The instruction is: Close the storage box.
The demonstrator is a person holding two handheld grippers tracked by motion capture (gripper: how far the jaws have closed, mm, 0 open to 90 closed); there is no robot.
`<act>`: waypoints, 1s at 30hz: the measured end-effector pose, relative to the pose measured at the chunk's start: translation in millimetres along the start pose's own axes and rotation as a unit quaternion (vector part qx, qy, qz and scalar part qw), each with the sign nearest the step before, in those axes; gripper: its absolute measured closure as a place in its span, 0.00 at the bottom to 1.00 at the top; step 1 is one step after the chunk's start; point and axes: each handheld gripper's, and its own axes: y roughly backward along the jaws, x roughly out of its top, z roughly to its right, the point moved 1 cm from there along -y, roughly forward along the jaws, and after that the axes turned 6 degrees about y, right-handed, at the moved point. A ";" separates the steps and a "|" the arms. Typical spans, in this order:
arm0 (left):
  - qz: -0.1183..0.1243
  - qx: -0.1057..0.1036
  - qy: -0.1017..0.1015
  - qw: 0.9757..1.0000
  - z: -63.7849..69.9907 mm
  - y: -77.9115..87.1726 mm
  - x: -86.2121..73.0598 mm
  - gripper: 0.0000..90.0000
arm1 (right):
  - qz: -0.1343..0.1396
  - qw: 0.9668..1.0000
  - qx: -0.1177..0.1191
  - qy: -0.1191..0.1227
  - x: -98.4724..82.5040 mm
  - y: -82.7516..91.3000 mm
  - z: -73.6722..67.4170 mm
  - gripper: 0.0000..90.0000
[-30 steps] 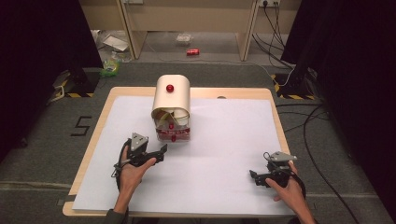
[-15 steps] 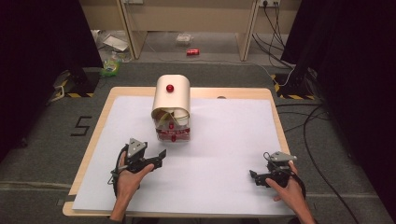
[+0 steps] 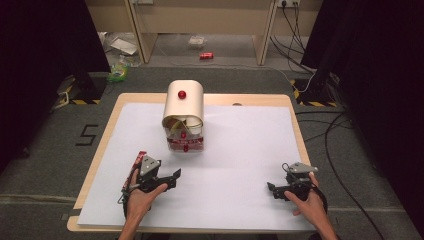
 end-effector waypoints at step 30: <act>-0.037 -0.003 -0.032 0.999 12.4 11.7 -21.9 0.18 | 0.000 1.000 0.000 -0.001 0.1 0.0 -0.2 0.00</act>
